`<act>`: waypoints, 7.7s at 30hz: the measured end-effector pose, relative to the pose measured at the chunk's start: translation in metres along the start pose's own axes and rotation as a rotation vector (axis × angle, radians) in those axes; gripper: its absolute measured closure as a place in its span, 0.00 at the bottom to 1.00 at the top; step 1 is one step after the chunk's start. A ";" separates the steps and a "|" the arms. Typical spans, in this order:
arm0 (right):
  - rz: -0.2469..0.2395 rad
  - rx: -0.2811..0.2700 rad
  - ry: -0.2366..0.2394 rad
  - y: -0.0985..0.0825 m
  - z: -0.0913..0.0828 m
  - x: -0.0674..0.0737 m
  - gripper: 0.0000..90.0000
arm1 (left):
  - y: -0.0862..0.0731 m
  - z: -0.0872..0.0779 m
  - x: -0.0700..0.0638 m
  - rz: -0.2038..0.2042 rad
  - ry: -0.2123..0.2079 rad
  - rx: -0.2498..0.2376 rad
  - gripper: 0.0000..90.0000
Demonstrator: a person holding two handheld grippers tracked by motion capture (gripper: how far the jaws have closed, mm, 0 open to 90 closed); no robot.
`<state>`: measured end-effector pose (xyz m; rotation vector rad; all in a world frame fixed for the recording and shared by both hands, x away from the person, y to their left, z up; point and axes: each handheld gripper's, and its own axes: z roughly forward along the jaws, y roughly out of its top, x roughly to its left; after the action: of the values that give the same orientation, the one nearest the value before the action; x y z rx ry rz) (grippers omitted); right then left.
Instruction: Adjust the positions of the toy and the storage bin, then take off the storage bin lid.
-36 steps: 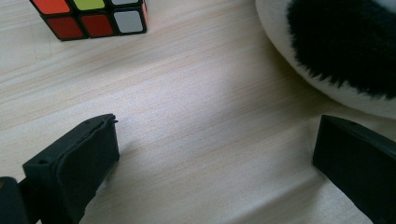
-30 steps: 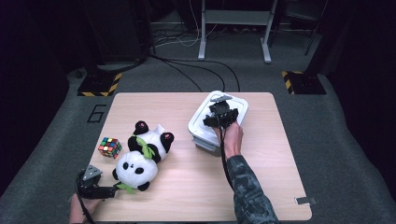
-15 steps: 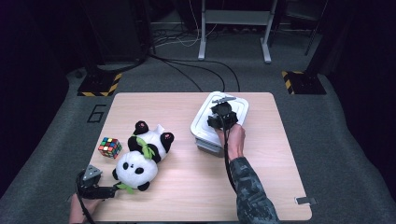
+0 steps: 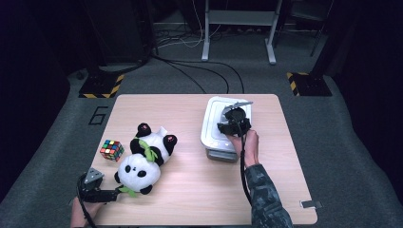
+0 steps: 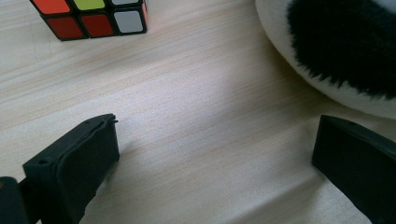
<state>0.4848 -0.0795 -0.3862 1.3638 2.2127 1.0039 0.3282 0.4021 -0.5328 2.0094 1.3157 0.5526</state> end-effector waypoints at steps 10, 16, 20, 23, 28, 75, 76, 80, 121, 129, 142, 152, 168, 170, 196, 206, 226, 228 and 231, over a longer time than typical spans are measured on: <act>-0.052 0.034 -0.077 -0.005 -0.011 0.003 0.57 | 0.000 0.000 0.000 0.000 0.000 0.000 0.00; -0.066 0.018 -0.185 0.004 -0.005 0.011 0.44 | 0.000 0.000 0.000 0.000 0.000 0.000 0.00; -0.080 0.022 -0.278 0.013 0.002 0.015 0.48 | 0.000 0.000 0.000 0.001 0.000 0.000 0.00; -0.091 0.029 -0.301 0.016 0.007 0.015 0.53 | 0.000 0.000 0.000 0.000 0.000 0.000 0.00; -0.086 0.029 -0.294 0.015 0.008 0.014 0.60 | 0.000 0.000 0.000 0.000 0.000 0.000 0.00; -0.186 -0.051 -0.121 -0.002 -0.009 0.010 0.74 | 0.000 0.000 0.000 0.000 0.000 0.001 0.00; -0.177 -0.049 -0.107 -0.002 -0.010 0.010 0.74 | 0.000 0.000 0.000 0.000 0.000 0.000 0.00; -0.149 -0.049 -0.067 -0.002 -0.012 0.008 0.74 | 0.000 0.000 0.000 0.001 0.000 0.001 0.00; -0.183 -0.016 0.034 -0.013 -0.021 0.047 0.74 | 0.000 0.000 0.001 0.000 -0.005 -0.001 0.00; -0.191 -0.013 0.012 -0.014 -0.022 0.050 0.74 | 0.000 -0.001 0.001 0.005 -0.008 0.013 0.00; -0.193 -0.018 0.014 -0.015 -0.022 0.050 0.74 | 0.000 0.000 0.000 0.003 -0.001 0.000 0.00; -0.184 -0.028 0.025 -0.013 -0.025 0.047 0.74 | 0.000 0.000 0.000 0.004 -0.001 0.001 0.00; -0.170 -0.079 -0.004 -0.004 -0.045 0.040 0.74 | 0.000 0.000 0.000 0.004 -0.001 0.001 0.00; -0.169 -0.087 -0.012 -0.002 -0.049 0.036 0.74 | 0.000 0.000 0.000 0.004 -0.001 0.001 0.00; -0.114 -0.117 -0.098 -0.002 -0.076 -0.007 0.74 | 0.000 0.000 0.000 0.005 -0.001 0.001 0.00; -0.083 -0.115 -0.129 -0.006 -0.080 -0.026 0.74 | 0.000 0.000 0.000 0.005 0.000 0.001 0.00; -0.007 -0.104 -0.202 -0.018 -0.085 -0.067 0.74 | 0.000 0.000 0.000 0.005 0.000 0.001 0.00; -0.004 -0.103 -0.209 -0.019 -0.084 -0.070 0.74 | 0.000 0.000 0.000 0.005 -0.001 0.001 0.00; 0.003 -0.097 -0.221 -0.021 -0.084 -0.077 0.74 | 0.000 0.000 0.000 0.005 -0.001 0.001 0.00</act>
<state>0.4564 -0.1851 -0.3487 1.3641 1.9760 0.9014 0.3280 0.4020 -0.5329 2.0141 1.3110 0.5539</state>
